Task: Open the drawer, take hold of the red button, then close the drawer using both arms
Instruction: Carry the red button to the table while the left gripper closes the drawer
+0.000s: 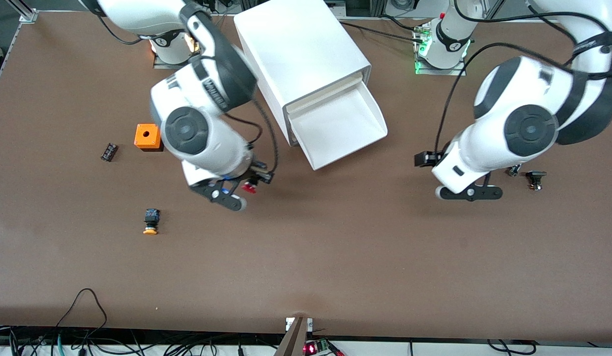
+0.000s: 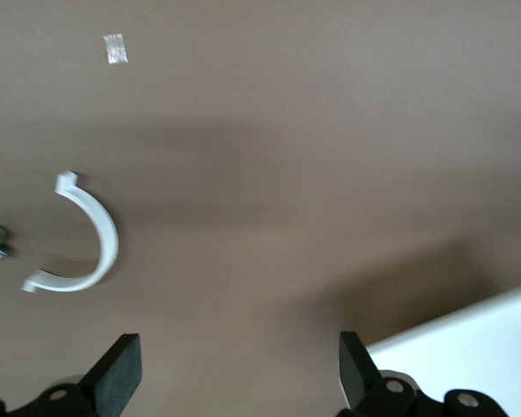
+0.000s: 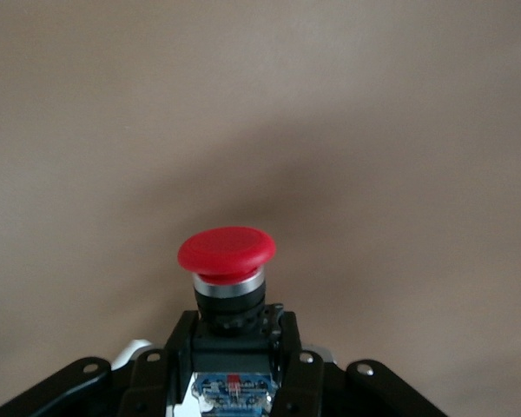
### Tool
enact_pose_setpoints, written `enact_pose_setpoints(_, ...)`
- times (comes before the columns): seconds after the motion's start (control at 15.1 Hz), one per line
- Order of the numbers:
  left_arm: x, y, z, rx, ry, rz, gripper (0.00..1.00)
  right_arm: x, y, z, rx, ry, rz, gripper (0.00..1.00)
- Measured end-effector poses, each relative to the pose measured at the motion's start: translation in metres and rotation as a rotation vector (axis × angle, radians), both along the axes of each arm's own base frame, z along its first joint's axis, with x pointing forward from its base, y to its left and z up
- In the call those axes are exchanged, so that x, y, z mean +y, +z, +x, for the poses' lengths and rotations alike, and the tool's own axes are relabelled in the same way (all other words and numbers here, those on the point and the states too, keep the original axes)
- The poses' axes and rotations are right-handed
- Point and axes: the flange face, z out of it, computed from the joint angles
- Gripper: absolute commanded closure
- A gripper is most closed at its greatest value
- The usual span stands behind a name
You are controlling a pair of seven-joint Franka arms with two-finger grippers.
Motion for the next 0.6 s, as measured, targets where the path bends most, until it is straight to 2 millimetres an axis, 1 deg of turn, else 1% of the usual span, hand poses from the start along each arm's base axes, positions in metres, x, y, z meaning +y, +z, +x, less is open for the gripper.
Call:
enact_pose_setpoints(0.2, -0.038, -0.034, -0.009, -0.042, 0.112, 0.007, 0.00, -0.080, -0.008, 0.030, 0.030, 0.211, 0.033, 1.00)
enact_pose_setpoints(0.33, -0.057, -0.055, -0.017, -0.071, 0.180, 0.001, 0.00, -0.131, -0.023, 0.047, 0.040, 0.312, 0.063, 1.00)
enact_pose_setpoints(0.46, -0.075, -0.074, -0.026, -0.093, 0.238, -0.008, 0.00, -0.177, -0.046, 0.059, 0.047, 0.396, 0.093, 1.00)
enact_pose_setpoints(0.53, -0.085, -0.082, -0.033, -0.103, 0.259, -0.011, 0.00, -0.196, -0.061, 0.063, 0.045, 0.432, 0.107, 1.00)
enact_pose_setpoints(0.6, -0.095, -0.091, -0.039, -0.111, 0.279, -0.015, 0.00, -0.210, -0.078, 0.066, 0.041, 0.462, 0.118, 1.00)
